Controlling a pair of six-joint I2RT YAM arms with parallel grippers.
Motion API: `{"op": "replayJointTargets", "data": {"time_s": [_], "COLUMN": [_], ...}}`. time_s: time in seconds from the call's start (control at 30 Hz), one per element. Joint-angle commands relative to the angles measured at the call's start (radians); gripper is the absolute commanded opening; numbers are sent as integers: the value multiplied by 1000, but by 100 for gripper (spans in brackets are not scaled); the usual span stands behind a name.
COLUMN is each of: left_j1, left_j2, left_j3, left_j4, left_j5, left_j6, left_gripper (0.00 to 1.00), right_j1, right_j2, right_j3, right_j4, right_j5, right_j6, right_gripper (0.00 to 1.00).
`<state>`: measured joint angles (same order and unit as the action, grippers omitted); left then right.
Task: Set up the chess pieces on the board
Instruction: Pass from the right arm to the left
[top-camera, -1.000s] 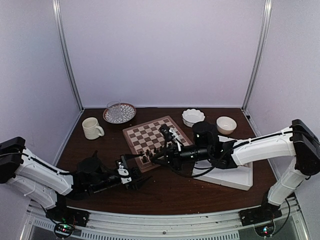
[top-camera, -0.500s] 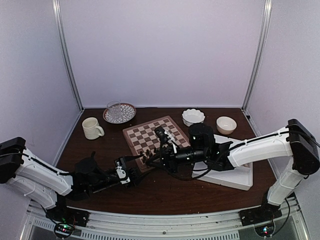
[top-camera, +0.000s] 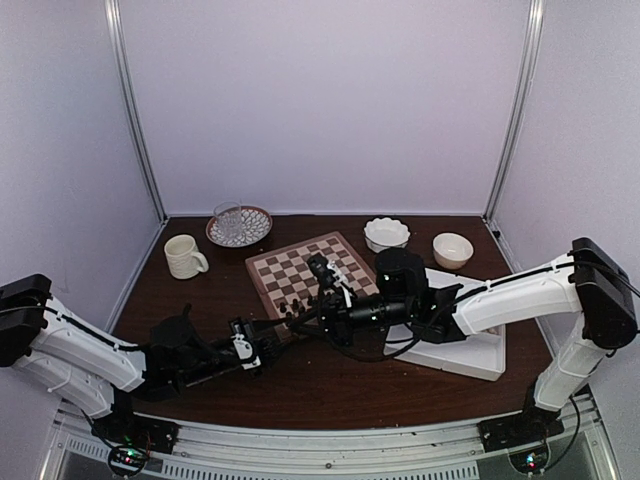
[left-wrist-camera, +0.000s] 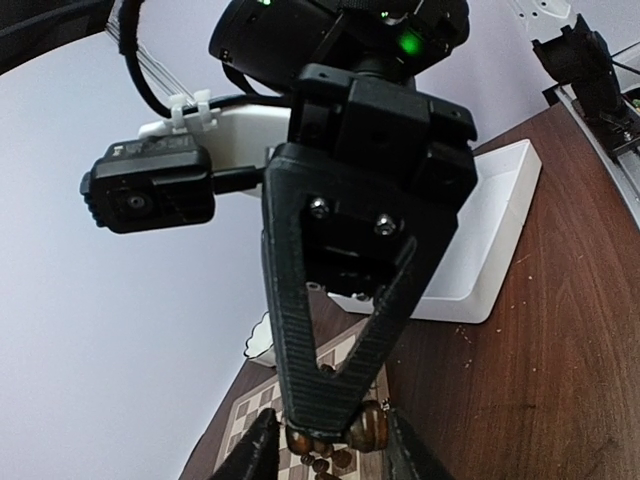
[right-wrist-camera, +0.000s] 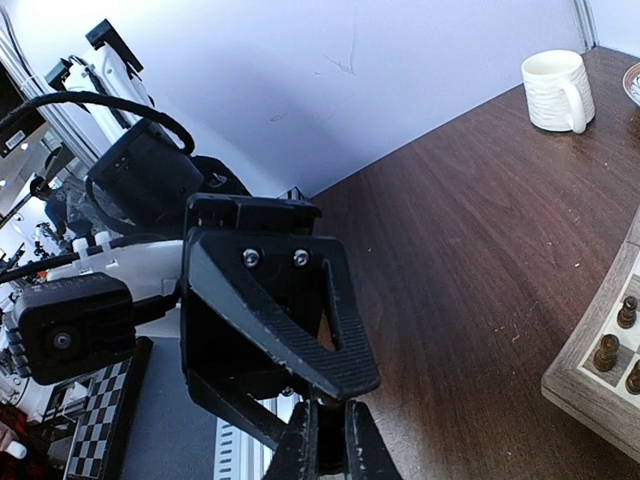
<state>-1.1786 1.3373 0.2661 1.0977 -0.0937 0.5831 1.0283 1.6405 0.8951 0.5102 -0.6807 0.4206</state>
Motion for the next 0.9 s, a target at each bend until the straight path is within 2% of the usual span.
{"op": "replayJointTargets", "data": {"time_s": [0.0, 0.17, 0.37, 0.53, 0.63, 0.77, 0.87], "left_j1": [-6, -6, -6, -6, -7, -6, -7], "left_j2": [3, -3, -13, -18, -18, -14, -16], "left_j3": [10, 15, 15, 18, 19, 21, 23], "left_j4": [31, 13, -6, -24, -33, -37, -44], "left_j5": [-6, -9, -4, 16, 22, 32, 49], "left_j6": [3, 4, 7, 12, 18, 19, 20], "left_gripper": [34, 26, 25, 25, 25, 26, 26], "right_j1": [10, 10, 8, -6, -12, -13, -13], "right_j2": [9, 4, -18, -89, -116, -89, -68], "right_j3": [25, 23, 26, 70, 110, 195, 210], "right_j4": [31, 30, -17, -227, -376, -589, -603], "right_j5": [-13, -8, 1, 11, 0, 0, -12], "right_j6": [7, 6, -17, -111, -174, -251, -251], "right_gripper": [2, 5, 25, 42, 48, 47, 46]}}
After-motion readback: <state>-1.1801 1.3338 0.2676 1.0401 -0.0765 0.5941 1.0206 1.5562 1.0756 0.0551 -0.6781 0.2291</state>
